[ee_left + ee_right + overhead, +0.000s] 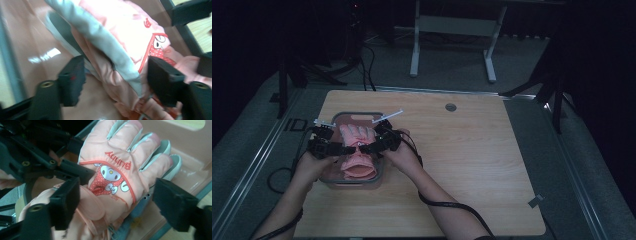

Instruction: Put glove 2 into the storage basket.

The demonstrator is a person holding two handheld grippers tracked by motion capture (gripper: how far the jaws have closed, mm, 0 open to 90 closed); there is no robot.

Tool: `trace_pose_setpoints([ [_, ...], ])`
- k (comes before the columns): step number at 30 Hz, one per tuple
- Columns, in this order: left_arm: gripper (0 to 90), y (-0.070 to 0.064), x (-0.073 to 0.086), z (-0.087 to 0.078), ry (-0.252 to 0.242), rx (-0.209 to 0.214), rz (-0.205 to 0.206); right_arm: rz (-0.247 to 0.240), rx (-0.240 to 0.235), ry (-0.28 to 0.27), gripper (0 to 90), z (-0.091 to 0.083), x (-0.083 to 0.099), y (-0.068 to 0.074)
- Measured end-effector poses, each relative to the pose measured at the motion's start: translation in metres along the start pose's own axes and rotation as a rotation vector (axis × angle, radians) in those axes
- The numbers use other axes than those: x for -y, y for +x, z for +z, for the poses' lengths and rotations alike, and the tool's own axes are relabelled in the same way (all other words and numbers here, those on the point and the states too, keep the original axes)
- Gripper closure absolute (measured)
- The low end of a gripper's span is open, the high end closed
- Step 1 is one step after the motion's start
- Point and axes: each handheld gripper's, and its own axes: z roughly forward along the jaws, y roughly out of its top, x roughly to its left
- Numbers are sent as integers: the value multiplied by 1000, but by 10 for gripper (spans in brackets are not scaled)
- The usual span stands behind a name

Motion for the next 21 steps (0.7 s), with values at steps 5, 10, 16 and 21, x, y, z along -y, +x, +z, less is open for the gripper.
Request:
trace_pose_setpoints([
  [5,142,-10,-2,-8,-68,-107,83,-9,-3,-10,143,-8,3,-6],
  [10,64,-15,-2,-19,-145,-107,94,-7,-13,-26,141,-18,6,-9],
  [16,64,-28,-2,-32,-212,-88,100,-18,-9,-41,141,-33,10,-12],
  [21,64,-54,-1,-37,-249,-40,135,-22,-17,-53,141,-45,13,-15],
])
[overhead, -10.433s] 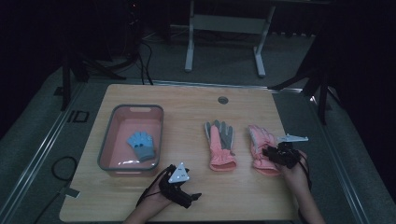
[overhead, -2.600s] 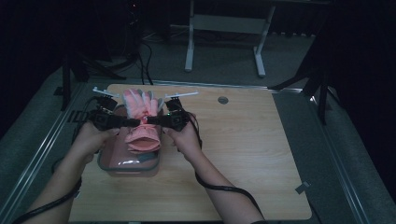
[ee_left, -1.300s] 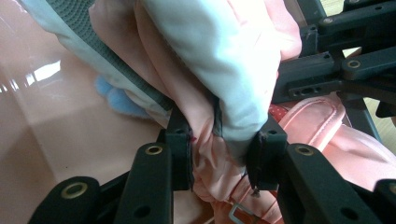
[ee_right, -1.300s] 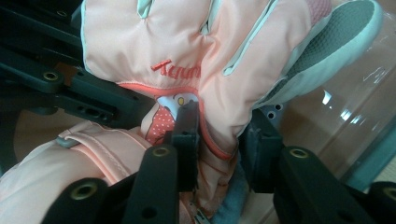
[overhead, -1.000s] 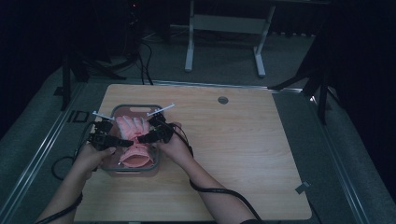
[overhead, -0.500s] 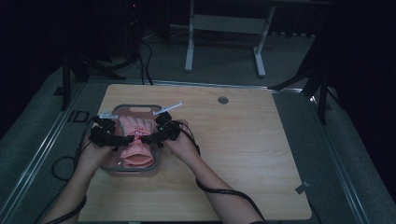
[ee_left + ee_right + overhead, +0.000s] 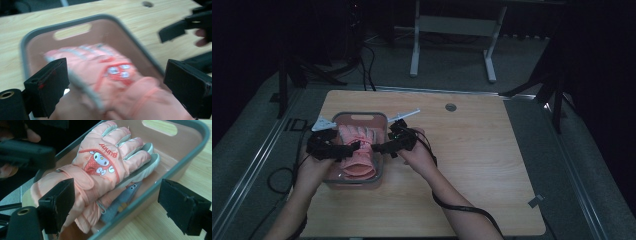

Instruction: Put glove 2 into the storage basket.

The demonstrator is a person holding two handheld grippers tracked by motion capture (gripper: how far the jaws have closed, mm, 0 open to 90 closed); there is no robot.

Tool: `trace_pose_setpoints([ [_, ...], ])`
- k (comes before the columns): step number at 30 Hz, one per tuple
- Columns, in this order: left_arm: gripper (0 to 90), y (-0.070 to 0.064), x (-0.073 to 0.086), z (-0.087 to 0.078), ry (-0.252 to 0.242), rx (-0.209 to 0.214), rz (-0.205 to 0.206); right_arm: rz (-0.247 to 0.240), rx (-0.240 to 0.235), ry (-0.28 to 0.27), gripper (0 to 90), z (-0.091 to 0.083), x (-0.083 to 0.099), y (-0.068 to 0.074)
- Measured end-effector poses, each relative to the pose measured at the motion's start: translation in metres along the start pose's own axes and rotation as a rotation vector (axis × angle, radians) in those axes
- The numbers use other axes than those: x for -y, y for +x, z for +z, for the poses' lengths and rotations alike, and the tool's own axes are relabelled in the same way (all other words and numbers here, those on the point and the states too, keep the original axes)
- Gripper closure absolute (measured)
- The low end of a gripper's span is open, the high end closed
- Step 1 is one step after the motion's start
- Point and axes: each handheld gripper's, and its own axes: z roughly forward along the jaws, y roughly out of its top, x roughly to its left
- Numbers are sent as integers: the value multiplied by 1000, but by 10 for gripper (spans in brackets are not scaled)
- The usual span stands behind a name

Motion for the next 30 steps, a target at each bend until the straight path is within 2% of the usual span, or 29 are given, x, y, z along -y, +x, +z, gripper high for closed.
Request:
trace_pose_setpoints([
  [1,64,0,0,0,0,0,0,0,3,-1,141,-2,1,0],
  [2,64,-21,-2,-1,-16,41,36,-7,9,0,140,-9,3,-2],
  [3,64,-28,-2,-1,-26,52,44,-10,15,1,141,-11,4,-4],
  [5,64,-41,-3,1,-39,83,62,-6,17,-4,141,-17,8,-7],
  [12,64,-82,-1,13,-37,175,118,-12,33,3,141,-33,23,-16],
  [13,64,-82,-1,13,-37,175,118,-12,33,3,141,-33,23,-16],
  [18,64,-104,3,21,-38,228,141,-7,46,3,141,-45,40,-24],
  [23,64,-126,7,33,-16,242,181,-4,61,-4,141,-56,58,-33],
  [24,64,-126,7,33,-16,242,181,-4,61,-4,141,-56,58,-33],
  [27,64,-139,9,37,-15,244,217,-2,70,-10,142,-63,69,-39],
  [30,64,-147,11,38,-15,270,231,-4,75,-6,142,-67,78,-43],
])
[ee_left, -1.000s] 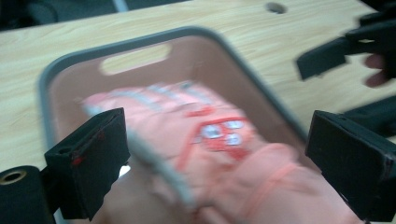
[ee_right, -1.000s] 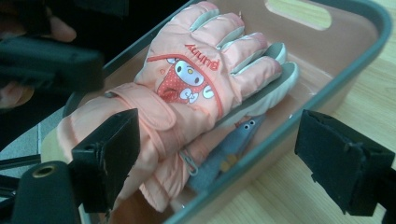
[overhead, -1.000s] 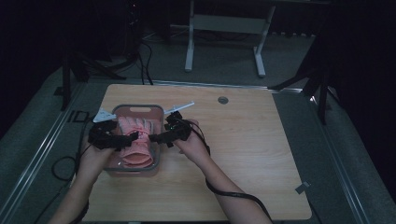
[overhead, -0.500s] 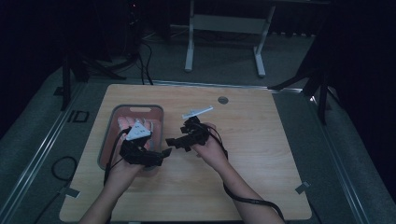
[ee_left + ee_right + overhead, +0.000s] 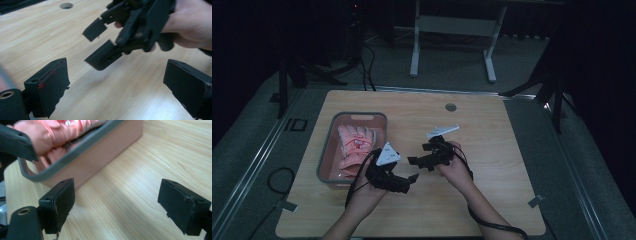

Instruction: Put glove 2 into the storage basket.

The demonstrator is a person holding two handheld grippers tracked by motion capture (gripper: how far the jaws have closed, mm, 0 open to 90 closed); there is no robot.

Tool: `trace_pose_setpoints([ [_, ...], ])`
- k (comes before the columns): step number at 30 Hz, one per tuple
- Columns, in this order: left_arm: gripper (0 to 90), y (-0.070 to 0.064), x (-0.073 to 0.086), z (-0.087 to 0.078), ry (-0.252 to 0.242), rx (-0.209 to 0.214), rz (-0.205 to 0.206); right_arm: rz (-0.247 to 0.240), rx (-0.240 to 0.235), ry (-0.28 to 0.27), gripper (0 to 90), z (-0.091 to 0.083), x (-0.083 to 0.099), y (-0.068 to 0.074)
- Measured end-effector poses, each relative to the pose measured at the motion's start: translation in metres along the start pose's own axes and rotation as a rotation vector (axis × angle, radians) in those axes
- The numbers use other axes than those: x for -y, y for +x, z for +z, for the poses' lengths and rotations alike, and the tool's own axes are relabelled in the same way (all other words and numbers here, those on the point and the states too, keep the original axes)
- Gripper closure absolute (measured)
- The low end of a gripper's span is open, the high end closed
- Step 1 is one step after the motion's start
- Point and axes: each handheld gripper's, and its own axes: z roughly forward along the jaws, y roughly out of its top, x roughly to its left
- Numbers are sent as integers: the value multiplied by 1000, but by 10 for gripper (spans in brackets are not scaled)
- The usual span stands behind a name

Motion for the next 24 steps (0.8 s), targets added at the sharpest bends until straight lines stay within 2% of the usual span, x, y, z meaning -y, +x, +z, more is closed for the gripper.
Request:
trace_pose_setpoints([
  [5,64,-11,2,10,20,26,23,-4,6,16,142,-4,16,-7],
  [14,64,-25,9,29,43,76,35,0,4,17,142,-8,37,-18],
  [24,64,-35,18,44,69,109,50,-4,13,12,141,-13,58,-27],
])
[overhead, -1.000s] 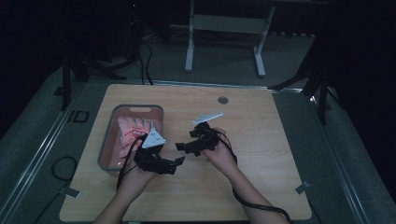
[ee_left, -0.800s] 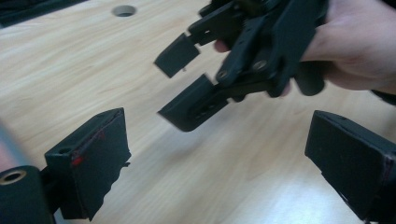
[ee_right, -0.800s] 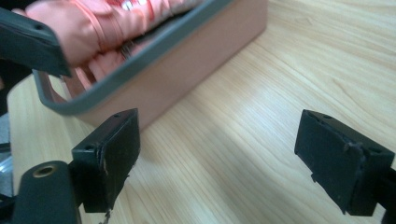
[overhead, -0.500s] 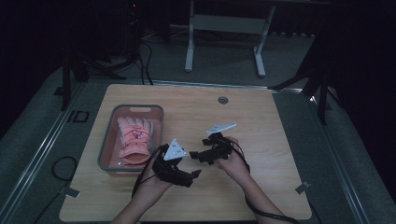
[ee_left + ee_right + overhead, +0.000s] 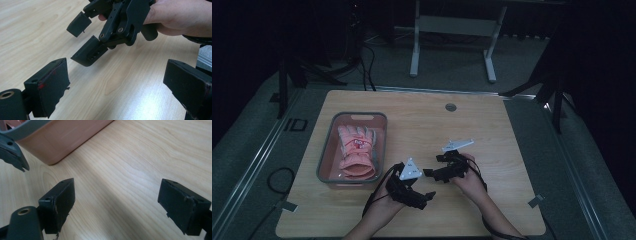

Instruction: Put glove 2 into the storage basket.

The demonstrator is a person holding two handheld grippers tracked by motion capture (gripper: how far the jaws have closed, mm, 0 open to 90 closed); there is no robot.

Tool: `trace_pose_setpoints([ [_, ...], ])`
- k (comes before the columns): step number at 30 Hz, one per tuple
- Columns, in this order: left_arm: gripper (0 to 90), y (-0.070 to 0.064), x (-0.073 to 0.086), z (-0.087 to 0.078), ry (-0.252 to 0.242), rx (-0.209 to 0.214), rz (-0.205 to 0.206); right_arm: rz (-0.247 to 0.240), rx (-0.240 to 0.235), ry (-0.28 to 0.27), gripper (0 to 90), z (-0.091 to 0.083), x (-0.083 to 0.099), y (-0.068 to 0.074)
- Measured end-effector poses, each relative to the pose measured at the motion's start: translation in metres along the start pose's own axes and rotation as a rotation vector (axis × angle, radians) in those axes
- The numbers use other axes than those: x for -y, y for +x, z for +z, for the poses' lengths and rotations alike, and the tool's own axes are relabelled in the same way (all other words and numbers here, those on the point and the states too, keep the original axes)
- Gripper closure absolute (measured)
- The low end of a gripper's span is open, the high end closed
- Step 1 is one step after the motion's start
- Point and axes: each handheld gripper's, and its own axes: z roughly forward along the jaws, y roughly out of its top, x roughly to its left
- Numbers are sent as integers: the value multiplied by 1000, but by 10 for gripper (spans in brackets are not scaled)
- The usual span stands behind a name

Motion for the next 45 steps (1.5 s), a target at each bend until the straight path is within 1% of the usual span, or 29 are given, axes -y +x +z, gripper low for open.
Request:
trace_pose_setpoints([
  [2,64,-1,1,2,5,2,3,0,6,1,142,0,2,-1],
  [3,64,-3,3,7,11,7,9,1,4,2,142,0,4,-1],
  [5,64,-5,7,12,23,20,18,0,10,9,141,-1,13,-4],
  [6,64,-5,7,12,23,20,18,0,10,9,141,-1,13,-4],
  [10,64,-8,11,18,21,32,25,14,13,6,141,-3,23,-7],
  [16,64,-11,19,28,15,53,38,16,12,2,141,-4,32,-10],
  [19,64,-12,23,33,11,63,46,10,15,0,141,-6,36,-11],
  [22,64,-12,24,35,7,74,44,4,17,-4,141,-8,38,-12],
  [24,64,-13,26,36,3,78,50,-8,11,-19,141,-11,43,-13],
  [28,64,-14,29,38,1,79,57,-19,15,-21,140,-14,48,-13],
  [30,64,-15,31,39,-6,86,58,-27,26,-12,140,-15,53,-13],
  [33,64,-17,33,41,-7,93,71,-32,31,-12,140,-16,55,-14],
  [36,64,-18,36,43,-23,101,68,-42,42,-19,141,-17,56,-14],
  [39,64,-18,37,44,-25,106,69,-44,49,-23,141,-17,56,-15],
  [42,64,-18,40,45,-19,118,63,-40,50,-28,140,-18,56,-16],
  [43,64,-18,42,47,-7,124,63,-35,58,-32,140,-18,57,-17],
  [45,64,-19,42,48,-4,120,72,-34,57,-34,140,-18,57,-17],
])
